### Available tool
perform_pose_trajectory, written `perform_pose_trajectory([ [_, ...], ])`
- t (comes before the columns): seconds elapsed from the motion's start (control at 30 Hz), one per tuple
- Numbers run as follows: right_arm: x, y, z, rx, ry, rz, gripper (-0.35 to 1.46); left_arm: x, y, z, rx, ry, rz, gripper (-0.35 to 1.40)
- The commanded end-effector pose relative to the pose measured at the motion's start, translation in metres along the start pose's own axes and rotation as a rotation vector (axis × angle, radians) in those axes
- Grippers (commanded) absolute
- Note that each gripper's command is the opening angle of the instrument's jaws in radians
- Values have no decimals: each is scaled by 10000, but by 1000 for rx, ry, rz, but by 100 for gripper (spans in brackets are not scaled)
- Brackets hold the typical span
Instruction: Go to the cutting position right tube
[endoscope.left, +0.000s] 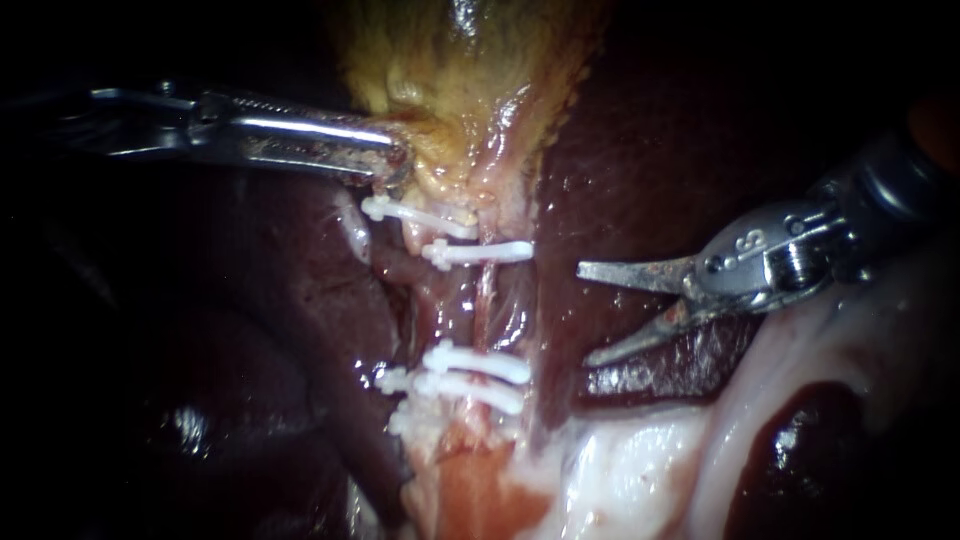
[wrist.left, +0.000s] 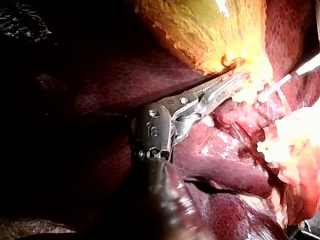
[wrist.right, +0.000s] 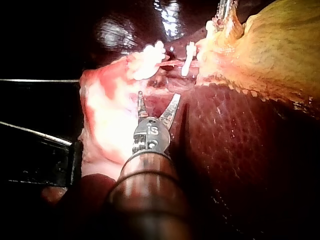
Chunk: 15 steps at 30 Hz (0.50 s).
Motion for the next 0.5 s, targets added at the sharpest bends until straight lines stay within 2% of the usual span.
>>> perform_pose_trajectory([
  [0.03,0,0,0,0,0,0,142,1,0,-1,-1,-1,-1,-35],
  [0.17,0,0,0,0,0,0,142,13,1,-13,-14,-7,-14,-35],
  [0.23,0,0,0,0,0,0,142,21,2,-22,-15,-14,-1,-35],
  [0.4,2,0,0,0,0,1,142,46,7,-54,-11,-17,19,-35],
  [0.5,4,2,1,-1,-1,-2,143,56,12,-70,-5,-16,25,-35],
])
